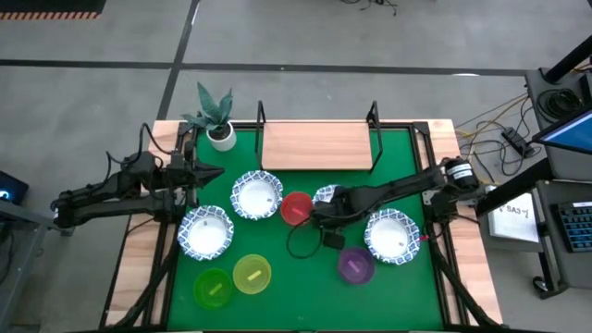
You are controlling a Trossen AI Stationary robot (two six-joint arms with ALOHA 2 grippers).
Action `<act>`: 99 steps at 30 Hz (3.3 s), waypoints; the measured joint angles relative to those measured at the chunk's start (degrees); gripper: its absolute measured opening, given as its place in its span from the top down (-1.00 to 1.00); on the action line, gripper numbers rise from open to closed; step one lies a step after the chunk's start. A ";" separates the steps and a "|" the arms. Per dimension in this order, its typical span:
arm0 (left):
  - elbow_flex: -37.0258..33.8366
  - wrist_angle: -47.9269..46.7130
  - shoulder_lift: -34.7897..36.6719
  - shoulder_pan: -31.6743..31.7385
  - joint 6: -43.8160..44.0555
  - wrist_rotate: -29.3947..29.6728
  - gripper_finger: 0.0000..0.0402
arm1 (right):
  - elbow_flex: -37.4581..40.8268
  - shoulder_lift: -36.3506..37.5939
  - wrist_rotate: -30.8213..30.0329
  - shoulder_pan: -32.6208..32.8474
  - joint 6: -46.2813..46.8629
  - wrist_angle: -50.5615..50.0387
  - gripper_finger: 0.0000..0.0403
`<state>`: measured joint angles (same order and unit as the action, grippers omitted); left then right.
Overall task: Place and stack bowls onto a shelf
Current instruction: Put the white patterned bowl on the shelf, then put the orange bowl on the shelf
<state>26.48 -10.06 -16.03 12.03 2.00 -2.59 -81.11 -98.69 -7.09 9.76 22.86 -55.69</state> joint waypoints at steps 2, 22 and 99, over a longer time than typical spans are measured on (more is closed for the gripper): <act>0.00 0.02 0.00 0.00 0.02 0.02 1.00 | -2.97 0.81 -0.23 -0.04 -0.98 -1.44 0.95; 0.00 -0.16 0.00 0.00 0.20 0.02 1.00 | -7.85 2.13 -18.59 -20.30 -22.87 -0.38 0.95; 28.03 -3.49 -61.52 -20.74 17.17 8.73 1.00 | 42.40 50.75 15.02 -8.53 -31.57 52.64 -0.02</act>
<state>54.51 -13.55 -77.55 -8.70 19.17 6.14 -38.71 -47.94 7.94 1.23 -8.71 -3.05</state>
